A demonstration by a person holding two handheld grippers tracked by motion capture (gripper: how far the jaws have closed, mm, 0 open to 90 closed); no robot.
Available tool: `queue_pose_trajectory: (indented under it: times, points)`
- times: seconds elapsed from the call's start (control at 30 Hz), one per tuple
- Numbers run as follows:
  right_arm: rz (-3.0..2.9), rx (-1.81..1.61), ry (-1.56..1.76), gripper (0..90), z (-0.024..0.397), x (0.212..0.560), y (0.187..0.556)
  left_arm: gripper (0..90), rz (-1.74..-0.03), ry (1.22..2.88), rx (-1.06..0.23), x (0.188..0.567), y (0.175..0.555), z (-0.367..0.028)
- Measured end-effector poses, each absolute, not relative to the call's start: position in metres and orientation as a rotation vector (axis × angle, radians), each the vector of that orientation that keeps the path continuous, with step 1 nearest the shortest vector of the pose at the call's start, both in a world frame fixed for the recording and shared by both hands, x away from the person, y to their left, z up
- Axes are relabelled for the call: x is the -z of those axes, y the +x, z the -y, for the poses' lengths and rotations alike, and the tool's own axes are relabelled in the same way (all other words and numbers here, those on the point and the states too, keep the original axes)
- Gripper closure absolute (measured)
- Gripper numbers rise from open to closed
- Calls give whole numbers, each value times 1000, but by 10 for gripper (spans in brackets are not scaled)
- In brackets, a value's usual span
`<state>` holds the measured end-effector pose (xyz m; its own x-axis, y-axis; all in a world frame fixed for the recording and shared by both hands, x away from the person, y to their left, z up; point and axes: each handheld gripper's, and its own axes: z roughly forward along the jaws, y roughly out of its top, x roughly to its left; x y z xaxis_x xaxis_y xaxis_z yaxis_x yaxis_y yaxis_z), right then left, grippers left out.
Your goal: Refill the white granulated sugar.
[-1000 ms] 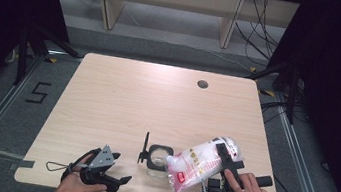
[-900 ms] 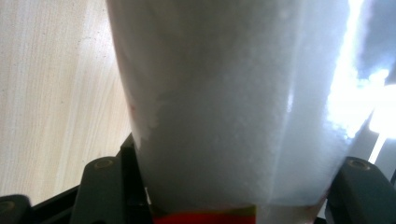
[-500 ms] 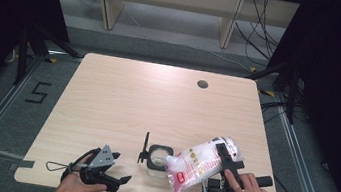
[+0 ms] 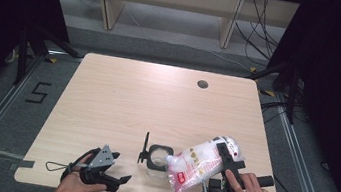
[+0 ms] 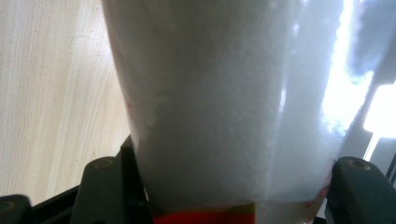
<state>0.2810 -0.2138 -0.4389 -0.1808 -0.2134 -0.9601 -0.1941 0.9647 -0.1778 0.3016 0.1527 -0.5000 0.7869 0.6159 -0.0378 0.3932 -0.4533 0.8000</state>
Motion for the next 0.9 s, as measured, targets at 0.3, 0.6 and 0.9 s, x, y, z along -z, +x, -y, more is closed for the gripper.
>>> queue_pose_trajectory:
  times: [0.3,0.6,0.9]
  points:
    - [-1740,21,-352,389,212,434,282,154,-748,2097,-342,500,302,-152]
    - [-1732,19,-355,389,211,435,285,154,-757,2120,-332,499,302,-153]
    - [-1733,15,-383,389,203,436,287,154,-744,2093,-333,500,301,-152]
